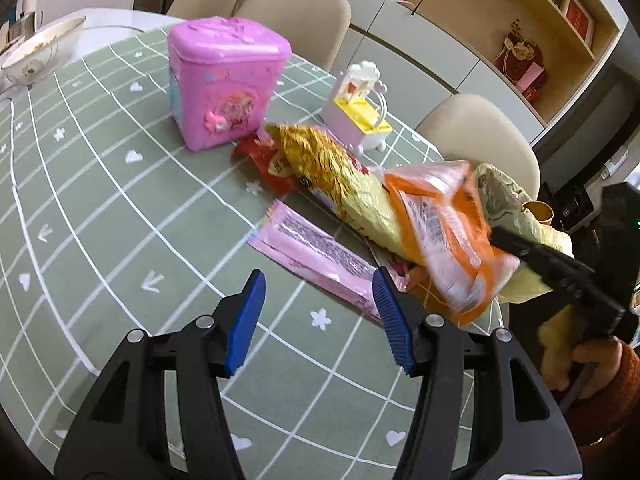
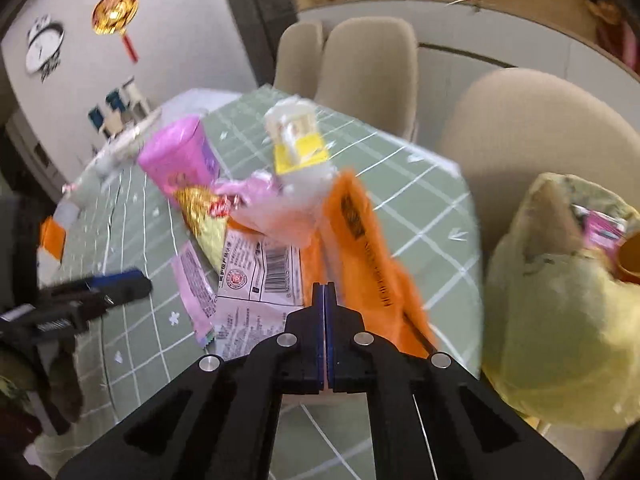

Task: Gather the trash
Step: 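Grasp the orange bread bag with the right gripper while the left grasps the pink stick wrapper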

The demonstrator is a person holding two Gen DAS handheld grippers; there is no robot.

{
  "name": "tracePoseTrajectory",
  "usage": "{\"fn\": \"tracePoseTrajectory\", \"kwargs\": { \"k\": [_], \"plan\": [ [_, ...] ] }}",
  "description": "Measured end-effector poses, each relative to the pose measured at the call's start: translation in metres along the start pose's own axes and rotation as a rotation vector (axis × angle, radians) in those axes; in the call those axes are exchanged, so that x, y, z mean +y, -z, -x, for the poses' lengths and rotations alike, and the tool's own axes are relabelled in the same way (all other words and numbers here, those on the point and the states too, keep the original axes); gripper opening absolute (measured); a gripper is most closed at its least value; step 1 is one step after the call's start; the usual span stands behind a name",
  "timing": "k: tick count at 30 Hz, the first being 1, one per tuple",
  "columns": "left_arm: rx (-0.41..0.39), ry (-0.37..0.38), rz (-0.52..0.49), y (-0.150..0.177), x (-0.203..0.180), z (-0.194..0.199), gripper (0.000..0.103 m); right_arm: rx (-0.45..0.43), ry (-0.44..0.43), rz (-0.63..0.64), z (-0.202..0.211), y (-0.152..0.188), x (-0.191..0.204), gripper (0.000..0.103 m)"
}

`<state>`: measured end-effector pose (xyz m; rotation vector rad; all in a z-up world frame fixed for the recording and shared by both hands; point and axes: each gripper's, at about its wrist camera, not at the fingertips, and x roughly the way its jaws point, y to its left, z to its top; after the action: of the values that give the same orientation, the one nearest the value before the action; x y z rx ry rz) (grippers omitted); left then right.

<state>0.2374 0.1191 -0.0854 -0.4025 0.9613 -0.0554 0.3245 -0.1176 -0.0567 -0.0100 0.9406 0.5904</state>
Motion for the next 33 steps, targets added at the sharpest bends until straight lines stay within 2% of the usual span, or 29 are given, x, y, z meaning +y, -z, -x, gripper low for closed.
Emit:
{"fn": "tracePoseTrajectory", "kwargs": {
  "k": [6,11,12,13,14,16,19,22,24,26,29,30,32,33],
  "plan": [
    [0.063,0.014,0.092,-0.005,-0.007,-0.023,0.053,-0.017,0.031,-0.041,0.024,0.017,-0.01,0.003],
    [0.06,-0.134,0.008,-0.018,-0.033,-0.046,0.053,-0.037,0.021,-0.081,0.033,0.03,-0.022,0.008],
    [0.059,-0.167,-0.023,-0.02,-0.038,-0.05,0.053,-0.042,0.021,-0.077,0.034,0.029,-0.023,0.024],
    [0.058,-0.185,-0.046,-0.021,-0.041,-0.053,0.05,-0.045,0.014,-0.073,0.035,0.029,-0.024,0.048],
    [0.057,-0.199,-0.072,-0.021,-0.043,-0.055,0.046,-0.05,-0.01,-0.071,0.036,0.026,-0.025,0.052],
    [0.057,-0.206,-0.111,-0.018,-0.045,-0.055,0.019,-0.042,-0.04,-0.054,0.032,0.02,-0.025,0.052],
    [0.07,-0.17,-0.143,-0.012,-0.037,-0.047,0.012,-0.023,-0.012,0.027,0.015,0.005,-0.02,0.052],
    [0.081,-0.126,-0.164,-0.005,-0.024,-0.034,0.012,-0.02,-0.005,0.072,-0.009,-0.013,-0.021,0.052],
    [0.091,-0.091,-0.17,0.0,-0.017,-0.027,0.004,0.003,-0.02,0.067,-0.028,-0.023,-0.024,0.052],
    [0.094,-0.048,-0.172,0.006,-0.013,-0.017,0.004,0.036,-0.046,0.06,-0.048,-0.03,-0.027,0.052],
    [0.094,-0.042,-0.155,0.008,-0.007,-0.009,0.004,0.108,-0.088,0.061,-0.07,-0.031,-0.028,0.052],
    [0.096,-0.038,-0.143,0.008,-0.007,-0.008,0.007,0.131,-0.101,0.065,-0.075,-0.029,-0.027,0.043],
    [0.098,-0.016,-0.1,0.007,-0.002,-0.007,0.024,0.128,-0.091,0.085,-0.073,-0.025,-0.022,0.023],
    [0.088,-0.009,-0.078,0.006,0.0,-0.005,0.035,0.117,-0.082,0.09,-0.069,-0.024,-0.021,0.014]
  ]
}}
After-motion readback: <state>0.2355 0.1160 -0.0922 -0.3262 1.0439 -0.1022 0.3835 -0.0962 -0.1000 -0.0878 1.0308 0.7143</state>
